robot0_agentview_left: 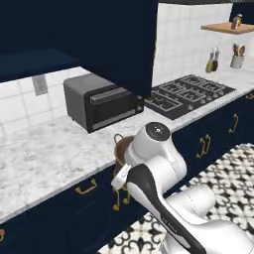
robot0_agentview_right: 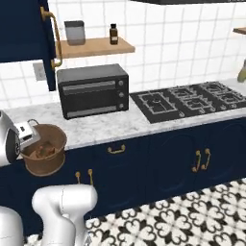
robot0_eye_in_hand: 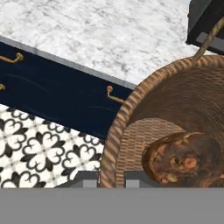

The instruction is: Open the cabinet, pick up the bread from the cabinet and place it in the basket. Then move the basket to the dining counter.

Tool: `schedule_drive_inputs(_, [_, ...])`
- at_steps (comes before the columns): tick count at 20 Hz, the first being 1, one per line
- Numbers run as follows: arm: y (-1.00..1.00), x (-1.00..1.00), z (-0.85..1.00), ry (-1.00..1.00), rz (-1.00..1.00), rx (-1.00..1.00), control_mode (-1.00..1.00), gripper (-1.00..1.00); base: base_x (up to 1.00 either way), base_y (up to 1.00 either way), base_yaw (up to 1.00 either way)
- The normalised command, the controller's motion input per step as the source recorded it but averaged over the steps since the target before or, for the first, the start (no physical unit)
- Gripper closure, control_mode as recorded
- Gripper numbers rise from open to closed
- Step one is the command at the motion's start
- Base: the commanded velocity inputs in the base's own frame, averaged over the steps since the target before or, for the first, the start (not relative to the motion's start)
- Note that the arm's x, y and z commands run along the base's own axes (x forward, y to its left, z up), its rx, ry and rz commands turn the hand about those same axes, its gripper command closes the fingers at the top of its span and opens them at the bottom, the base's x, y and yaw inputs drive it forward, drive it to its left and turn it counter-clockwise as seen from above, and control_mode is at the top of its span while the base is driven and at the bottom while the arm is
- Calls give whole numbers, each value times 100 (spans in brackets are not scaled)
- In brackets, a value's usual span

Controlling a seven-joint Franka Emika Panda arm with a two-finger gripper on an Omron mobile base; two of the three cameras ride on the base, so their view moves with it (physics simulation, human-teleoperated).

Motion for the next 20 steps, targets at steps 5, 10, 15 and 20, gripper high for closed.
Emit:
schedule_drive_inputs(5, [0,0,0,0,0,0,100,100,0,19,-95])
schedule_drive_inputs(10, [0,0,0,0,0,0,100,100,0,12,-95])
schedule_drive_inputs(15, [0,0,0,0,0,0,100,100,0,2,-95])
schedule_drive_inputs(20, [0,0,0,0,0,0,100,100,0,0,-91])
